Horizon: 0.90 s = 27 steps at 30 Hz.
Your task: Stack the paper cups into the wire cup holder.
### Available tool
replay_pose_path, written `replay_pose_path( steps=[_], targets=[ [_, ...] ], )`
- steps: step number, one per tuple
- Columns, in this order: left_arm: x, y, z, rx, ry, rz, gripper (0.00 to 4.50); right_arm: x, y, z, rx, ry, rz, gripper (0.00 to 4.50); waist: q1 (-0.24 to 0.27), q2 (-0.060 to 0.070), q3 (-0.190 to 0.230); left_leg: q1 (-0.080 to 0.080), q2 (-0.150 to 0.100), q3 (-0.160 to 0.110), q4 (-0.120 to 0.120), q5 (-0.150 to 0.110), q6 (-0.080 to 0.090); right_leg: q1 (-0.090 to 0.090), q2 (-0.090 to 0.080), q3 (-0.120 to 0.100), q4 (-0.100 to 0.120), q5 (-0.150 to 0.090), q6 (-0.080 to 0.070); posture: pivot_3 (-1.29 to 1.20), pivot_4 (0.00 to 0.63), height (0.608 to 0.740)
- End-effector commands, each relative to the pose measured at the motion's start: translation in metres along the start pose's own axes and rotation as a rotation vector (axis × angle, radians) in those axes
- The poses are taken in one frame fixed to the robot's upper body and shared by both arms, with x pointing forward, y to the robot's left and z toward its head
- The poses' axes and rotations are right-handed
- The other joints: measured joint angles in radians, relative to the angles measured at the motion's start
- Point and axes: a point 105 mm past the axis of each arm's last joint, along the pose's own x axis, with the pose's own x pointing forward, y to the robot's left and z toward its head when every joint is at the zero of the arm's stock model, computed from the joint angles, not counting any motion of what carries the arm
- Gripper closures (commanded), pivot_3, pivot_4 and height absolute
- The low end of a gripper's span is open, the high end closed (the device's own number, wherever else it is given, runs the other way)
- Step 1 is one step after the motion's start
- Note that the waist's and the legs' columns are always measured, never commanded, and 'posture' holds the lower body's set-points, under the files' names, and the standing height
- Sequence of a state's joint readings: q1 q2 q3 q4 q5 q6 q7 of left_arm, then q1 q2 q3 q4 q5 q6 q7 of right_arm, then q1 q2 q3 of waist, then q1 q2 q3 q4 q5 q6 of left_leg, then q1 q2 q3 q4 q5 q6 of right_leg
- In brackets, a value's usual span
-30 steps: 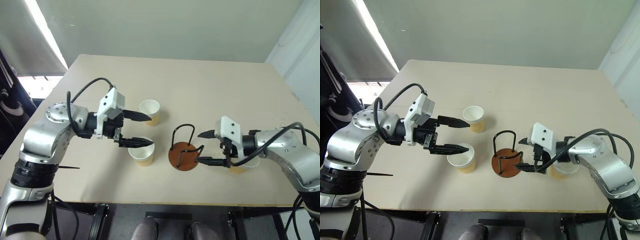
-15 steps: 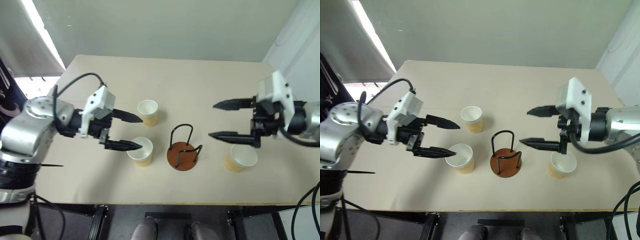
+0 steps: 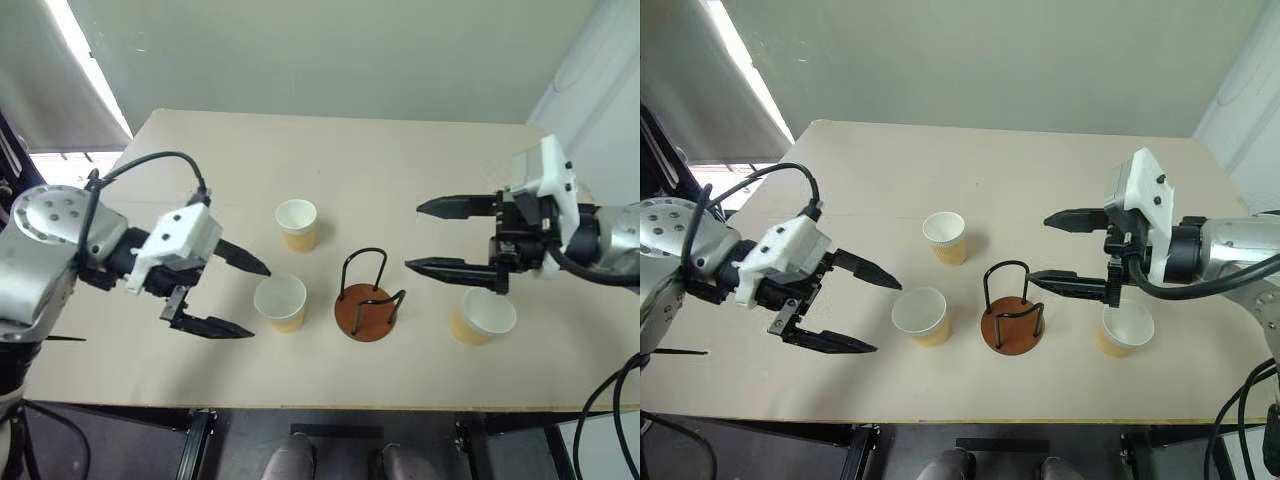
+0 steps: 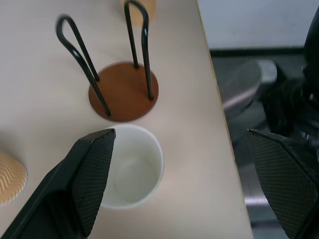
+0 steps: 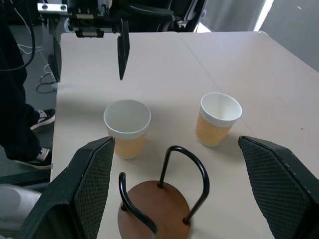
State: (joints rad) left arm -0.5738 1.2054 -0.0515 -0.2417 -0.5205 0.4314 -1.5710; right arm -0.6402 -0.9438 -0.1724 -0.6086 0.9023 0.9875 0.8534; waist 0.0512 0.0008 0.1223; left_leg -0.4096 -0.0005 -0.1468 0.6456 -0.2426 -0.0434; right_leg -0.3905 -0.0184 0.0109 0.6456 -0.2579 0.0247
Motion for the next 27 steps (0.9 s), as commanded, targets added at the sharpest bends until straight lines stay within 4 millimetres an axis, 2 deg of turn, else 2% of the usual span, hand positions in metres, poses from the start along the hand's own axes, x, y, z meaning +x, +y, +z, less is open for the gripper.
replay_pose_path(
  steps=[1, 6, 17, 27],
  targets=[
    [0.000, 0.000, -0.011, 0.070, 0.085, -0.035, 0.00, 0.003, 0.007, 0.005, -0.038, -0.023, 0.006, 0.47, 0.000, 0.000, 0.000, 0.000, 0.000, 0.000, 0.000, 0.000, 0.000, 0.000, 0.000, 0.000, 0.000, 0.000, 0.000, 0.00, 0.150, 0.740],
    [0.008, 0.004, -0.022, 0.103, 0.119, -0.053, 0.00, 0.004, 0.010, 0.003, -0.034, -0.031, -0.008, 0.47, 0.000, 0.000, 0.000, -0.004, 0.000, 0.000, 0.001, 0.000, 0.000, -0.003, 0.000, 0.000, 0.000, 0.000, 0.000, 0.00, 0.150, 0.740],
    [0.022, 0.007, -0.020, 0.130, 0.082, -0.106, 0.00, 0.003, 0.011, 0.001, -0.027, -0.032, -0.033, 0.47, 0.000, 0.000, 0.000, -0.010, 0.000, 0.000, 0.001, 0.000, 0.000, -0.009, 0.000, 0.000, 0.001, 0.000, 0.000, 0.00, 0.150, 0.740],
    [0.030, 0.004, -0.024, 0.154, 0.118, -0.146, 0.00, -0.004, 0.027, -0.003, -0.004, 0.009, 0.059, 0.47, 0.000, 0.000, 0.000, -0.010, 0.000, 0.000, 0.001, 0.000, -0.001, -0.009, 0.000, 0.000, 0.001, 0.000, 0.000, 0.00, 0.150, 0.740]
  ],
)
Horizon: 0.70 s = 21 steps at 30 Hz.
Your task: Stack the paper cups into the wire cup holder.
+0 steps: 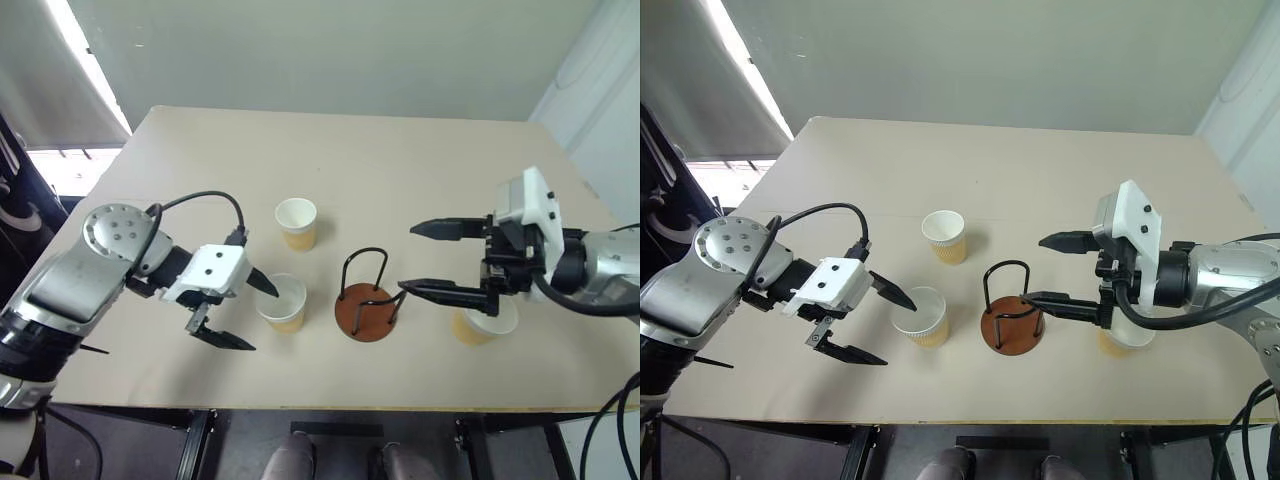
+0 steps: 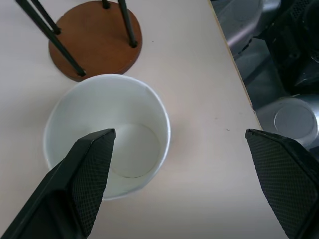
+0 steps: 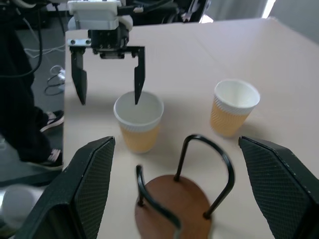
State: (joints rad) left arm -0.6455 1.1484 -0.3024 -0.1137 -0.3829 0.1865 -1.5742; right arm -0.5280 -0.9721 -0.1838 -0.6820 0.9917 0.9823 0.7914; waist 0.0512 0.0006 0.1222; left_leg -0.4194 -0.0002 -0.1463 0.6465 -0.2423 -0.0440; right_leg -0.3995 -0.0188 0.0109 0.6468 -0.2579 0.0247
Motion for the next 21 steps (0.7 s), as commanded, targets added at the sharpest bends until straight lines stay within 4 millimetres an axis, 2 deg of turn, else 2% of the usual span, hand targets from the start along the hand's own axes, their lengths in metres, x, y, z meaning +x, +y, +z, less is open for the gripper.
replay_pose_path(
  steps=[1, 7, 15, 21],
  targets=[
    [-0.003, -0.001, 0.005, 0.058, 0.027, -0.033, 0.00, -0.006, 0.010, 0.011, -0.060, -0.009, 0.038, 0.47, 0.000, 0.000, 0.000, 0.000, 0.000, 0.000, 0.000, 0.000, 0.000, 0.000, 0.000, 0.000, 0.000, 0.000, 0.000, 0.00, 0.150, 0.740],
    [0.003, 0.000, 0.004, 0.089, 0.048, -0.043, 0.00, -0.006, 0.017, 0.009, -0.056, 0.016, 0.081, 0.47, 0.000, 0.000, 0.000, 0.000, 0.000, 0.000, 0.000, 0.000, 0.000, 0.000, 0.000, 0.000, 0.000, 0.000, 0.000, 0.00, 0.150, 0.740],
    [0.011, 0.003, -0.007, 0.131, 0.100, -0.051, 0.00, -0.004, 0.015, 0.009, -0.055, 0.015, 0.075, 0.47, 0.000, 0.000, 0.000, 0.000, 0.000, 0.000, 0.000, 0.000, 0.000, 0.000, 0.000, 0.000, 0.000, 0.000, 0.000, 0.00, 0.150, 0.740],
    [0.014, 0.006, -0.007, 0.136, 0.098, -0.051, 0.00, -0.003, 0.014, 0.008, -0.052, 0.015, 0.067, 0.47, 0.000, 0.000, 0.000, 0.000, 0.000, 0.000, 0.000, 0.000, 0.000, 0.000, 0.000, 0.000, 0.000, 0.000, 0.000, 0.00, 0.150, 0.740]
  ],
)
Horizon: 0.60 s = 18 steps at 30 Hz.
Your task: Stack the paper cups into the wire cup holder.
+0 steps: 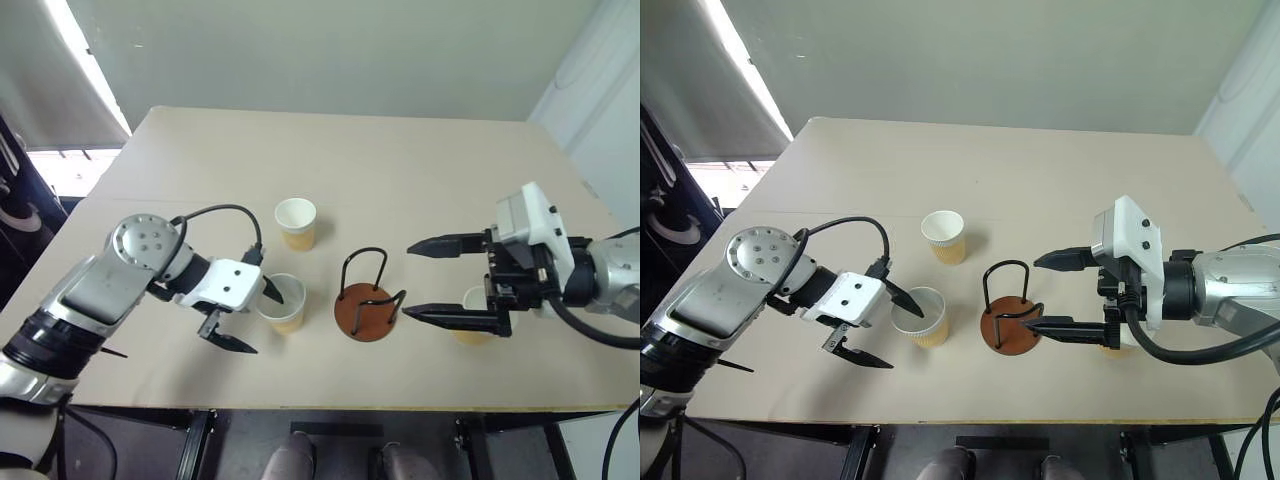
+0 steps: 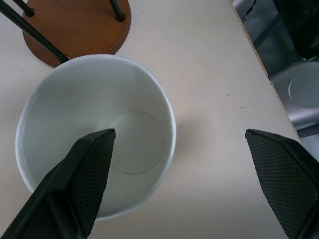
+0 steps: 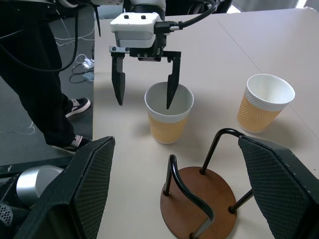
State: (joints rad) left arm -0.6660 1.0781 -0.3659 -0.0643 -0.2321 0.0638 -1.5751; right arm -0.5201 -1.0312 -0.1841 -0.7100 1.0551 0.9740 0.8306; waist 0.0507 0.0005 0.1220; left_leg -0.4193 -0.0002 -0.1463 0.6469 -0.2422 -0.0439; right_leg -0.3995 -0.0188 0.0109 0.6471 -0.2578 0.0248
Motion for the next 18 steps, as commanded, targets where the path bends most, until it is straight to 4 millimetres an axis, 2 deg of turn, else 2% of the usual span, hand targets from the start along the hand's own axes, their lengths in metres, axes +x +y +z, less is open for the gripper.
replay_pose_path(
  steps=[1, 3, 5, 6, 13, 18],
  targets=[
    [-0.004, 0.001, 0.005, 0.040, 0.006, -0.024, 0.38, -0.002, -0.001, 0.007, -0.039, -0.012, -0.019, 0.44, 0.000, 0.000, 0.000, 0.000, 0.000, 0.000, 0.000, 0.000, 0.000, 0.000, 0.000, 0.000, 0.000, 0.000, 0.000, 0.00, 0.150, 0.740],
    [-0.003, 0.001, 0.007, 0.040, 0.001, -0.024, 0.92, -0.001, -0.001, 0.006, -0.039, -0.011, -0.021, 0.44, 0.000, 0.000, 0.000, 0.000, 0.000, 0.000, 0.000, 0.000, 0.000, 0.000, 0.000, 0.000, 0.000, 0.000, 0.000, 0.00, 0.150, 0.740],
    [-0.003, 0.001, 0.008, 0.038, -0.005, -0.026, 1.62, -0.001, -0.001, 0.006, -0.038, -0.010, -0.023, 0.44, 0.000, 0.000, 0.000, 0.000, 0.000, 0.000, 0.000, 0.000, 0.000, 0.000, 0.000, 0.000, 0.000, 0.000, 0.000, 0.00, 0.150, 0.740],
    [-0.004, 0.000, 0.009, 0.035, -0.008, -0.028, 2.11, -0.001, -0.002, 0.006, -0.037, -0.010, -0.025, 0.44, 0.000, 0.000, 0.000, 0.000, 0.000, 0.000, 0.000, 0.000, 0.000, 0.000, 0.000, 0.000, 0.000, 0.000, 0.000, 0.00, 0.150, 0.740],
    [-0.006, -0.007, 0.009, 0.016, -0.016, -0.058, 4.47, -0.002, -0.003, 0.006, -0.034, -0.010, -0.033, 0.44, 0.000, 0.000, 0.000, 0.000, 0.000, 0.000, 0.000, 0.000, 0.000, 0.000, 0.000, 0.000, 0.000, 0.000, 0.000, 0.00, 0.150, 0.740],
    [-0.004, -0.018, 0.002, -0.010, -0.014, -0.085, 4.47, -0.003, -0.004, 0.006, -0.031, -0.012, -0.035, 0.44, -0.001, 0.000, 0.000, 0.000, 0.000, 0.000, 0.000, 0.000, 0.000, 0.000, 0.000, 0.000, 0.000, 0.000, 0.000, 0.00, 0.150, 0.740]
  ],
)
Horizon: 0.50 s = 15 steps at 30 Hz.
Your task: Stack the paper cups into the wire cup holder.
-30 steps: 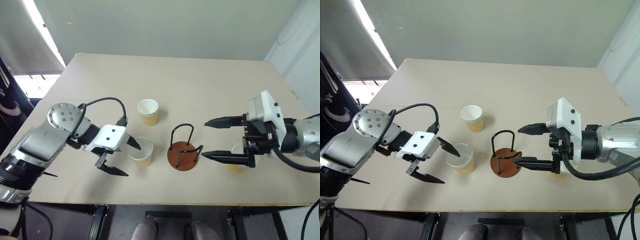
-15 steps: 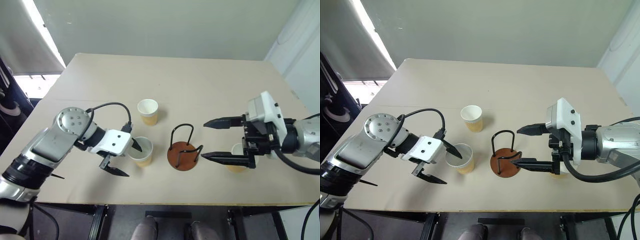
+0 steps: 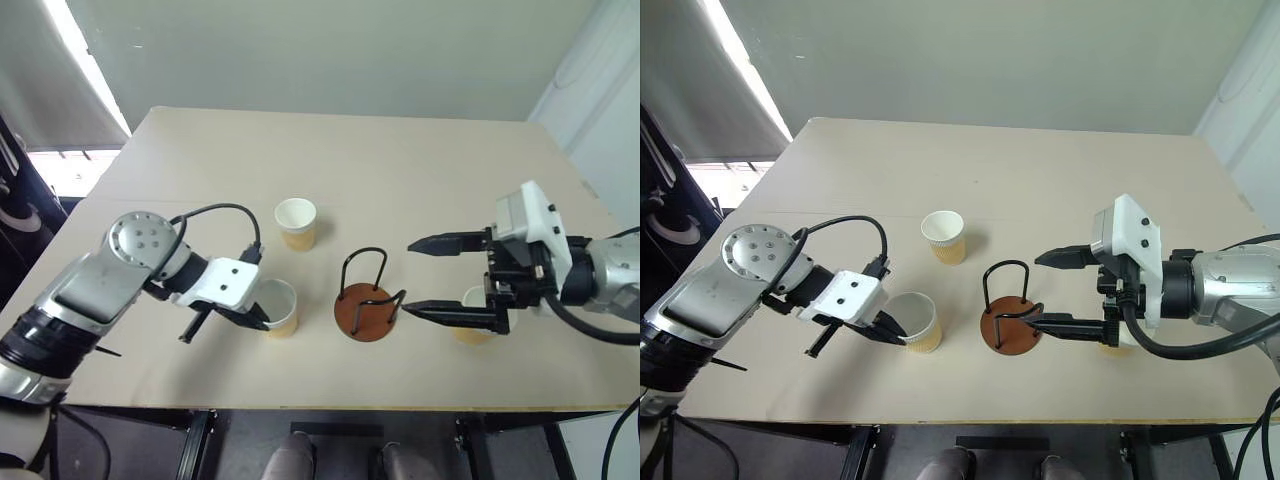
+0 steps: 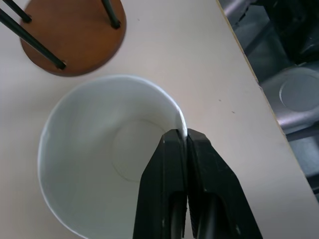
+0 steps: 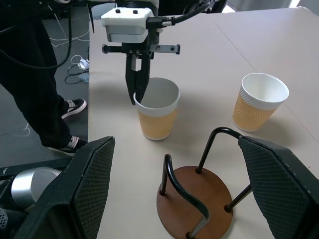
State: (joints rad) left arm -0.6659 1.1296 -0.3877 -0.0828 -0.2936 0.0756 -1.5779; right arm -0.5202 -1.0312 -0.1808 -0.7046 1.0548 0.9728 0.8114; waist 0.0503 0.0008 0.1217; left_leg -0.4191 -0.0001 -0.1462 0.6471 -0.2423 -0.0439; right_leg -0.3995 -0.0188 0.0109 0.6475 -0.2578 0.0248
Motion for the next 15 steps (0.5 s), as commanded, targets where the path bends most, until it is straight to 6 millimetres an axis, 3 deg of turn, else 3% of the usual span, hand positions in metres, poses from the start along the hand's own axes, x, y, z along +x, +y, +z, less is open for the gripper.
replay_pose_path(
  steps=[1, 4, 8, 15],
  targets=[
    [0.000, -0.013, -0.001, 0.004, 0.001, -0.061, 4.47, -0.003, -0.001, 0.006, -0.036, -0.012, -0.016, 0.44, -0.001, 0.000, 0.000, 0.000, 0.000, 0.000, 0.000, 0.000, 0.000, 0.000, 0.000, 0.000, 0.000, 0.000, 0.000, 0.00, 0.150, 0.740],
    [-0.003, -0.014, -0.004, 0.000, 0.007, -0.058, 4.47, -0.003, -0.002, 0.006, -0.035, -0.011, -0.017, 0.44, -0.001, 0.000, -0.001, 0.000, 0.000, 0.000, 0.000, 0.000, 0.000, 0.000, 0.000, 0.000, 0.000, 0.000, 0.000, 0.00, 0.150, 0.740],
    [-0.017, 0.001, -0.002, 0.018, 0.014, 0.008, 4.47, -0.005, -0.004, 0.005, -0.037, 0.000, -0.029, 0.44, -0.001, 0.000, -0.001, 0.000, 0.000, 0.000, 0.000, 0.000, 0.000, 0.000, 0.000, 0.000, 0.001, 0.000, 0.000, 0.00, 0.150, 0.740],
    [-0.050, 0.041, 0.032, 0.080, -0.055, 0.139, 4.47, -0.011, -0.011, 0.004, -0.044, 0.016, -0.061, 0.44, 0.002, 0.000, -0.001, -0.001, 0.000, 0.000, 0.001, 0.000, 0.000, 0.000, 0.000, 0.000, 0.001, 0.000, 0.000, 0.00, 0.150, 0.740]
  ],
)
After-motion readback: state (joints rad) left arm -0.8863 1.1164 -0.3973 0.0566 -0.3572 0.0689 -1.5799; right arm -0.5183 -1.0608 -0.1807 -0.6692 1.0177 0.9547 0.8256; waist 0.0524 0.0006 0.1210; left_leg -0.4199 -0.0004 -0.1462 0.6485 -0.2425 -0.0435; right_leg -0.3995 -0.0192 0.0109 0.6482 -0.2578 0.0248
